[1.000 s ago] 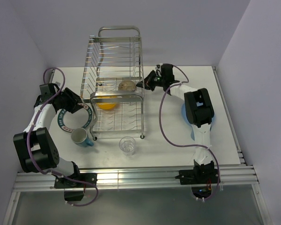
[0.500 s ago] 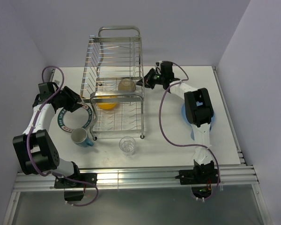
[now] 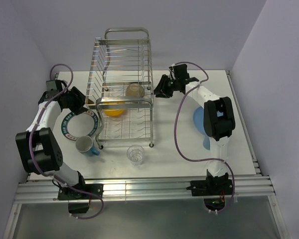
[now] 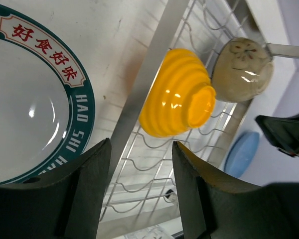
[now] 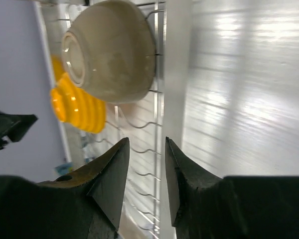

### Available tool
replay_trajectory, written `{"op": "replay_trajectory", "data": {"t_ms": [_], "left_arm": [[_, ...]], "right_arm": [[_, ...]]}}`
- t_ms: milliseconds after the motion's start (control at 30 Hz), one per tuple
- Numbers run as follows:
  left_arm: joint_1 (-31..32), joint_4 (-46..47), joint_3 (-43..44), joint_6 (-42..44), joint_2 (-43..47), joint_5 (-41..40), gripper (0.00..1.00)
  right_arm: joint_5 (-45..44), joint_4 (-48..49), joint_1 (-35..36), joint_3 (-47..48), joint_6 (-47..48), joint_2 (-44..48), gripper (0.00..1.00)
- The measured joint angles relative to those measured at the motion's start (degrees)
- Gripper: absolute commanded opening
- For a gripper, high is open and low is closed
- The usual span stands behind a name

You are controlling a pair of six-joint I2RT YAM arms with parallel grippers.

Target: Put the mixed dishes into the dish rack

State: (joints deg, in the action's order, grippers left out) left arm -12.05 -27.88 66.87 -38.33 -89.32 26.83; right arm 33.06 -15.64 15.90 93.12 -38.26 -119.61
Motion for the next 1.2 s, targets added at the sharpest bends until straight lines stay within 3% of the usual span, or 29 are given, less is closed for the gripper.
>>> {"op": "replay_trajectory", "data": {"t_ms": [200, 533, 633, 733, 833, 933, 967, 1200], "left_arm": [[3.41, -1.55, 2.6, 1.88, -5.22, -4.09, 0.59], [8.74, -2.71, 6.03, 4.2, -12.94, -10.12, 0.57], [10.01, -3.21, 6.49, 4.74, -14.84, -11.74, 0.52], [11.32, -3.56, 8.52, 5.09, -17.2, -12.04, 0.39], [13.18, -4.31, 11.5, 5.68, -19.32, -12.94, 0.31], [14.27, -6.6, 14.91, 6.36, -21.29, -14.69, 0.23], [14.67, -7.23, 16.04, 6.91, -21.97, -15.04, 0.2], [17.49, -8.55, 22.49, 7.69, -26.29, -16.55, 0.0]], "right_arm": [[-7.34, -13.73, 1.79, 6.19, 7.91, 0.02, 0.51], [-12.13, -21.9, 7.06, 6.69, 11.82, -0.22, 0.51], [-13.16, -22.71, 7.89, 6.69, 11.98, -0.68, 0.5], [-14.29, -23.02, 8.11, 6.67, 11.91, -1.55, 0.47], [-15.13, -23.04, 8.07, 6.67, 11.45, -2.73, 0.37], [-14.6, -22.97, 8.07, 6.86, 10.05, -3.58, 0.15], [-15.21, -23.08, 8.17, 7.02, 9.7, -3.58, 0.02], [-19.96, -25.59, 7.58, 8.07, 9.18, -3.37, 0.0]]}}
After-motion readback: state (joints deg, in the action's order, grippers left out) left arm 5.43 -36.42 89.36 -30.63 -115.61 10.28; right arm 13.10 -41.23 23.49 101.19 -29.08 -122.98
